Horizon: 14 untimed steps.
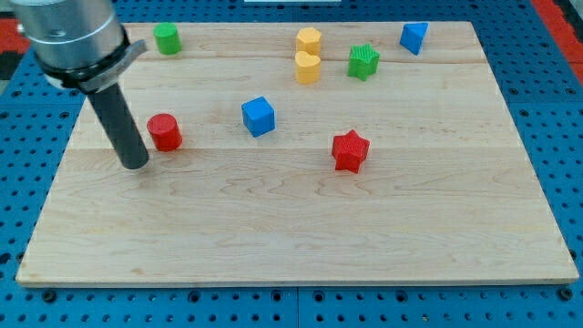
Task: Move the red circle to the horizontal left side of the blue cube
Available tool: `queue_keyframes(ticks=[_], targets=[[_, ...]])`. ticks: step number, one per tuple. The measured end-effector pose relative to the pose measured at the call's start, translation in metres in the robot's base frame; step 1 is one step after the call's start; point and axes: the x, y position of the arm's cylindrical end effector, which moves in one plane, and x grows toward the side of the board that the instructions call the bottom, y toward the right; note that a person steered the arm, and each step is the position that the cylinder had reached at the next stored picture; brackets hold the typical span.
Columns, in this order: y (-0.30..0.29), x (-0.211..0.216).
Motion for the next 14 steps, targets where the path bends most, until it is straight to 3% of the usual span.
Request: queue_keyframes(ticks=[2, 4, 7, 9, 12, 13, 14], targets=[[0.02, -0.025], [0.033, 0.008], [0.001, -0.031], [0.027, 0.027], [0.018, -0.046], [0.039, -0.028], [0.049, -0.035]])
